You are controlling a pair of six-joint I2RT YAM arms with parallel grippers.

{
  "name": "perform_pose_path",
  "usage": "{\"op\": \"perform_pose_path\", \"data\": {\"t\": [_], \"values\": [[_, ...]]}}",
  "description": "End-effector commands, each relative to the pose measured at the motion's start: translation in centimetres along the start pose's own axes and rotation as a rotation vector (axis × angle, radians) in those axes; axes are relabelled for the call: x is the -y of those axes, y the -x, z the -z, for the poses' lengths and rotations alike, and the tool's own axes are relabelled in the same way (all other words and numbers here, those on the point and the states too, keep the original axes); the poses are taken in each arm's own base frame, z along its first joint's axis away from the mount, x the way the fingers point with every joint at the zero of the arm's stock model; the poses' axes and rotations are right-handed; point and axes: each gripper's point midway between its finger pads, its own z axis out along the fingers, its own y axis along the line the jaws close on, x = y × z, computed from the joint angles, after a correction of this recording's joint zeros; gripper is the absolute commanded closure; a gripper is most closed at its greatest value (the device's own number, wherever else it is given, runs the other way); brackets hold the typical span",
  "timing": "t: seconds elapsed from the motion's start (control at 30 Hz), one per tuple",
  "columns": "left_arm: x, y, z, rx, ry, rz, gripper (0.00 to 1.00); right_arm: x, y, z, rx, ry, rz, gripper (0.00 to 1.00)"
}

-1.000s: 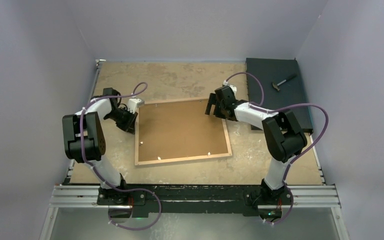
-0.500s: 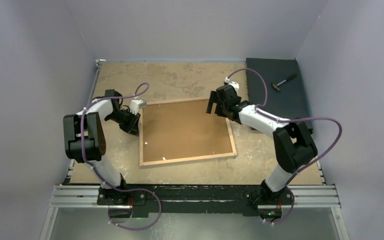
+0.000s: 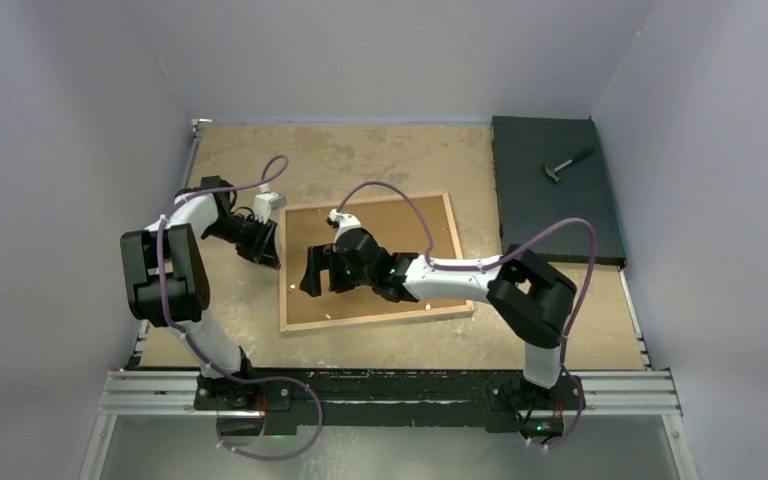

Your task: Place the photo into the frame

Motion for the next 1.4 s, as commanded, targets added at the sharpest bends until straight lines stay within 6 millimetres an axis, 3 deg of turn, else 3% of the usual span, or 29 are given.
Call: {"op": "perform_pose_path", "data": {"t": [0.0, 0.13, 0.67, 1.37], "values": [[0.3, 0.2, -0.2, 0.03, -0.034, -0.017, 0.77, -6.6, 2.5, -0.7, 0.08, 0.22, 0.005, 0.09], [-0.4, -0.6, -1.4, 0.015, -0.039, 0.007, 0.8, -7.6, 1.0, -1.5, 0.056, 0.297, 0.003, 0.11], [-1.0, -1.0, -2.2, 0.005, -0.036, 0.018, 0.85, -7.5, -2.5, -5.3, -0.04, 0.373, -0.004, 0.15], [-0.5, -1.5, -2.2, 0.008, -0.038, 0.006, 0.87, -6.5, -3.7, -7.9, -0.067, 0.343, -0.013, 0.16]]}}
